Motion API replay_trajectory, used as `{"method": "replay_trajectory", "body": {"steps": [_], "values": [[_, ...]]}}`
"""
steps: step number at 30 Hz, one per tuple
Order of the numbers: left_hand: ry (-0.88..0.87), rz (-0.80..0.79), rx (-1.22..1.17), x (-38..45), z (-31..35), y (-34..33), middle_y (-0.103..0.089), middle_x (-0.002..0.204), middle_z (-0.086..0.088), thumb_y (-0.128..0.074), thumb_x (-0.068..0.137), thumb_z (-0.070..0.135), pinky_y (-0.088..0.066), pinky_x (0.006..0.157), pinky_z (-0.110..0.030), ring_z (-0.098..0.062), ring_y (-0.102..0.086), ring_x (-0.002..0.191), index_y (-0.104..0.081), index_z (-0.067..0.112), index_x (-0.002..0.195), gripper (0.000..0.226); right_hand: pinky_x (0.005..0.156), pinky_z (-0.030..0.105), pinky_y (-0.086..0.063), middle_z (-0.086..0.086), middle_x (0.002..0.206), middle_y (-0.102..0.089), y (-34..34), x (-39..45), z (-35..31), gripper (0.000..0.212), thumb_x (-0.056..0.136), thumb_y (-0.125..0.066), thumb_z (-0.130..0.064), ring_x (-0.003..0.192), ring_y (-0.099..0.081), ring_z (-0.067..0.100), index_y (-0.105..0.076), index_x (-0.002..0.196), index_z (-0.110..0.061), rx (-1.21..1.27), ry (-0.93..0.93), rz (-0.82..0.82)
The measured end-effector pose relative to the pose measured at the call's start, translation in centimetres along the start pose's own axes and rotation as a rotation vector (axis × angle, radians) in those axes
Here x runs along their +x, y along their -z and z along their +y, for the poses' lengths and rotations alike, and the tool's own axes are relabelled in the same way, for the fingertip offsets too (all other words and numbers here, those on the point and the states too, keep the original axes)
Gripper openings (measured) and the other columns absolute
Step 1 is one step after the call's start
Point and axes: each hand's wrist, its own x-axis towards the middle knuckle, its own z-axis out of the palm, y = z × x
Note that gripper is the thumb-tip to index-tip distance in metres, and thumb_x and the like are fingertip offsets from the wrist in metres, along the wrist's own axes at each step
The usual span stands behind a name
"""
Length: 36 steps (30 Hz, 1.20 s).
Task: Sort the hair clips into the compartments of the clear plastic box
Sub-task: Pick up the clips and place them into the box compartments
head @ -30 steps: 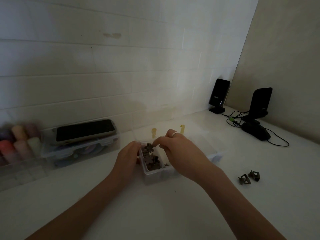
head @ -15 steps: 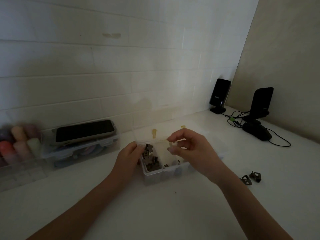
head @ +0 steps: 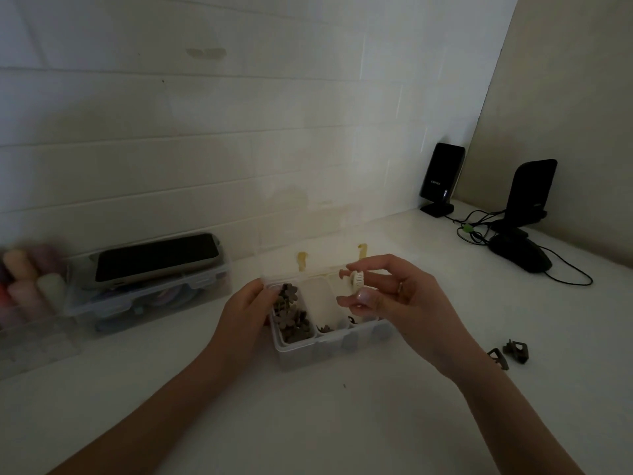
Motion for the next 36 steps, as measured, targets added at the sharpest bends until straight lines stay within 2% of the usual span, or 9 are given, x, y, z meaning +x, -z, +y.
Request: {"method": "replay_trajectory", "body": {"steps": [3, 8, 14, 17, 21, 23, 25, 29, 36], "values": [[-0.036, 0.001, 0.024, -0.1, 0.1, 0.0, -0.064, 0.062, 0.031, -0.047, 0.096, 0.020, -0.046, 0.057, -0.006, 0.017, -0.058, 0.061, -0.053, 0.033, 0.079, 0.023, 0.074, 0.024, -0.055, 0.010, 0.103, -0.072, 0.2, -0.1, 0.2, 0.028, 0.088, -0.051, 0.007, 0.090, -0.070, 0.024, -0.060, 0.109, -0.010, -0.067, 0.018, -0.005], [-0.029, 0.001, 0.014, -0.4, 0.5, 0.0, -0.061, 0.081, 0.014, -0.047, 0.096, 0.023, -0.043, 0.066, -0.019, 0.005, -0.058, 0.071, -0.055, 0.033, 0.080, 0.020, 0.079, 0.025, -0.054, 0.003, 0.108, -0.071, 0.6, -0.3, 0.2, 0.023, 0.089, -0.050, -0.014, 0.098, -0.068, 0.020, -0.059, 0.111, -0.014, -0.142, 0.048, -0.041], [-0.092, 0.006, 0.075, -0.3, 0.6, 0.1, -0.060, 0.076, 0.010, -0.047, 0.096, 0.016, -0.044, 0.063, -0.014, 0.001, -0.056, 0.070, -0.057, 0.027, 0.076, 0.026, 0.077, 0.026, -0.055, 0.000, 0.107, -0.072, 0.9, -0.4, 0.1, 0.026, 0.090, -0.046, -0.024, 0.093, -0.069, 0.018, -0.059, 0.111, -0.017, -0.204, 0.089, -0.042], [-0.196, 0.050, 0.148, -0.7, 1.2, 0.0, -0.056, 0.070, 0.011, -0.047, 0.094, 0.011, -0.039, 0.058, -0.001, 0.012, -0.056, 0.064, -0.055, 0.022, 0.069, 0.028, 0.075, 0.024, -0.054, -0.001, 0.097, -0.074, 2.1, -0.3, 0.1, 0.021, 0.095, -0.044, -0.011, 0.088, -0.069, 0.014, -0.060, 0.108, -0.018, -0.303, 0.147, 0.140], [-0.245, 0.092, 0.199, -1.0, 1.1, 0.2, -0.046, 0.080, 0.020, -0.044, 0.096, 0.015, -0.034, 0.061, 0.008, 0.030, -0.048, 0.069, -0.051, 0.030, 0.080, 0.023, 0.068, 0.012, -0.049, -0.011, 0.093, -0.069, 4.3, -0.3, 0.6, 0.019, 0.095, -0.048, -0.014, 0.082, -0.064, 0.000, -0.061, 0.107, -0.022, -0.561, 0.156, 0.395], [-0.188, 0.070, 0.135, -0.8, 0.8, 0.6, -0.054, 0.084, 0.011, -0.042, 0.098, 0.018, -0.040, 0.063, 0.001, 0.014, -0.056, 0.074, -0.055, 0.026, 0.087, 0.020, 0.068, 0.011, -0.049, -0.015, 0.092, -0.067, 4.7, -0.3, 0.9, 0.022, 0.094, -0.049, -0.013, 0.083, -0.063, 0.000, -0.060, 0.105, -0.029, -0.605, 0.141, 0.408], [-0.190, 0.081, 0.137, -0.5, 1.0, 0.7, -0.059, 0.091, -0.003, -0.040, 0.099, 0.015, -0.042, 0.067, -0.006, -0.003, -0.056, 0.082, -0.059, 0.008, 0.100, 0.020, 0.068, 0.011, -0.049, -0.020, 0.093, -0.066, 4.6, -0.4, 1.1, 0.026, 0.093, -0.050, -0.014, 0.085, -0.062, -0.001, -0.060, 0.105, -0.035, -0.669, 0.138, 0.379], [-0.269, 0.148, 0.063, 0.0, 1.6, 0.9, -0.060, 0.092, 0.000, -0.040, 0.093, -0.003, -0.039, 0.069, 0.000, 0.014, -0.056, 0.078, -0.060, 0.002, 0.097, 0.021, 0.067, 0.004, -0.043, -0.025, 0.091, -0.064, 4.8, -0.6, 1.0, 0.031, 0.090, -0.054, -0.010, 0.086, -0.058, -0.005, -0.062, 0.106, -0.035, -0.757, 0.191, 0.401], [-0.134, 0.134, -0.220, 0.7, 1.4, 1.3, -0.064, 0.094, -0.004, -0.042, 0.091, 0.000, -0.049, 0.060, -0.011, -0.002, -0.065, 0.077, -0.062, 0.009, 0.100, 0.023, 0.074, 0.009, -0.046, -0.019, 0.090, -0.067, 5.5, -0.7, 0.8, 0.028, 0.087, -0.061, -0.005, 0.081, -0.060, -0.001, -0.065, 0.092, -0.033, -0.762, 0.201, 0.461]]}}
